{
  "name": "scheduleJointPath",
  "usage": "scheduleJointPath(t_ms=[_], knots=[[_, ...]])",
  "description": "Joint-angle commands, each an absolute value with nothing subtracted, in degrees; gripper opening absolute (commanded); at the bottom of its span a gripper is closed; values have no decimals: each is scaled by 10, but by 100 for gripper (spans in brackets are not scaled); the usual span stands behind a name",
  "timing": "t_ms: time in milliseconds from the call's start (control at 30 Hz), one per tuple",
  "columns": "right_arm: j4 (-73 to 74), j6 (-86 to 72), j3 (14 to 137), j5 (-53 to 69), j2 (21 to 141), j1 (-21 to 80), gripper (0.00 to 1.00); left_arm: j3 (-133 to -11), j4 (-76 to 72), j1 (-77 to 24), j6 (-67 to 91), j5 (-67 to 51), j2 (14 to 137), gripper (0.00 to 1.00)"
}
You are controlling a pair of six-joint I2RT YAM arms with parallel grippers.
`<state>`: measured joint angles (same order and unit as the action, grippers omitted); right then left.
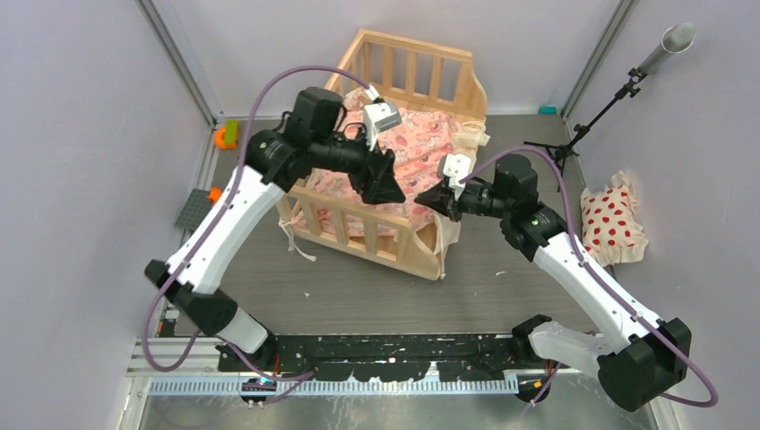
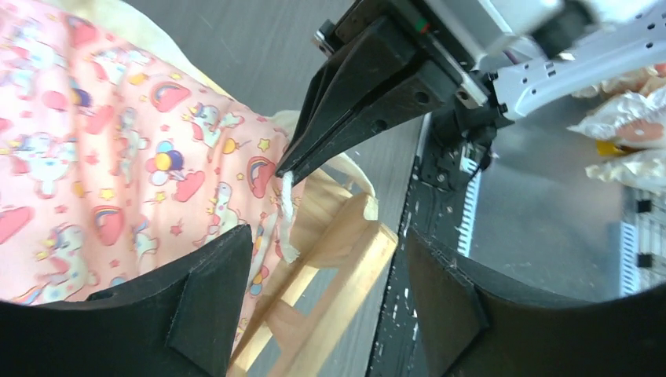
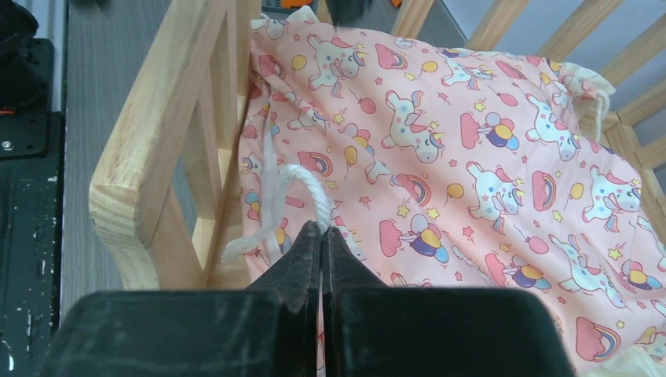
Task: Set up the pet bed
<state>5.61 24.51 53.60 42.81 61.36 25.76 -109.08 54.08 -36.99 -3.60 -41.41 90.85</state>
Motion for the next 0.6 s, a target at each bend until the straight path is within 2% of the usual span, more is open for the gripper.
scheduleJointPath(t_ms=[0, 133, 300, 567], knots=[[24, 251, 544, 469, 605, 258, 1, -1041, 447, -369, -6, -342, 812, 74], [39, 253, 562, 497, 624, 262, 1, -954, 414, -370, 14, -291, 734, 72], [88, 285, 590, 553, 657, 272, 0, -778, 344, -371, 38, -265, 602, 70], [202, 373, 644, 570, 724, 309, 0, -552, 204, -392, 83, -189, 456, 71]])
